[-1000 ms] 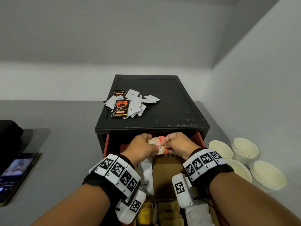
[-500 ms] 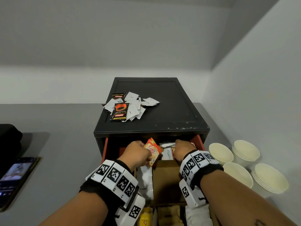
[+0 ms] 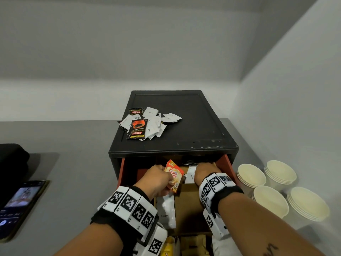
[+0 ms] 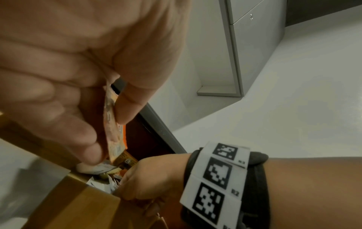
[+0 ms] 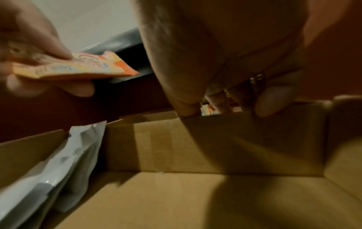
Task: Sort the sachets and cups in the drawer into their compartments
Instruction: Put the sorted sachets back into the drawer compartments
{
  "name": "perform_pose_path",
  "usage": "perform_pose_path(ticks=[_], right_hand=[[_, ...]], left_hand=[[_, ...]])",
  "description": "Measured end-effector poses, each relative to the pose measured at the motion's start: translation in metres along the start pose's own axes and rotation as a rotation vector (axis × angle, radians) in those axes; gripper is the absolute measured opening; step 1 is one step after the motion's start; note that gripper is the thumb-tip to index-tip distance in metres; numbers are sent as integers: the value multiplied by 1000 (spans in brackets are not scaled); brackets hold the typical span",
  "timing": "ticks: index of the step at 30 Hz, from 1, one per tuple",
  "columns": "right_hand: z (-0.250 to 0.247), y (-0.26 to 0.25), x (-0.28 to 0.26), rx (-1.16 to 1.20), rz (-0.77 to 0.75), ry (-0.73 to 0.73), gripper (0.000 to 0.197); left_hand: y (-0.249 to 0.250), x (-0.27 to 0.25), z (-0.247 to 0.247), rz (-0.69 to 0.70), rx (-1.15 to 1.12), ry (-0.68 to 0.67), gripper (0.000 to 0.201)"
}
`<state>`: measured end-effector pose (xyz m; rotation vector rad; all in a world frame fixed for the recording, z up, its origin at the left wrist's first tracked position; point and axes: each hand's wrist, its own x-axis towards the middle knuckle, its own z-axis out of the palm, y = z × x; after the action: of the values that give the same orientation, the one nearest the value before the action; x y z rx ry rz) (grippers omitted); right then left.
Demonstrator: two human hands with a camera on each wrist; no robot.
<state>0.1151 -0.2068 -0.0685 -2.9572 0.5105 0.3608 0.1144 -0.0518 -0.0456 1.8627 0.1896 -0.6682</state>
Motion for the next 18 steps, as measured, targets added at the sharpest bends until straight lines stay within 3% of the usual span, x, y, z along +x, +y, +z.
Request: perform_pose_path(ticks=[14,18], right_hand=[[-15,16,-23,153,-26,131,15],[-15,13,-27,228,-43,152,12]], left_hand=[[-4,-5,5,-108,-136,-72,38],[-3,-8,9,-118,-148,-123,29]])
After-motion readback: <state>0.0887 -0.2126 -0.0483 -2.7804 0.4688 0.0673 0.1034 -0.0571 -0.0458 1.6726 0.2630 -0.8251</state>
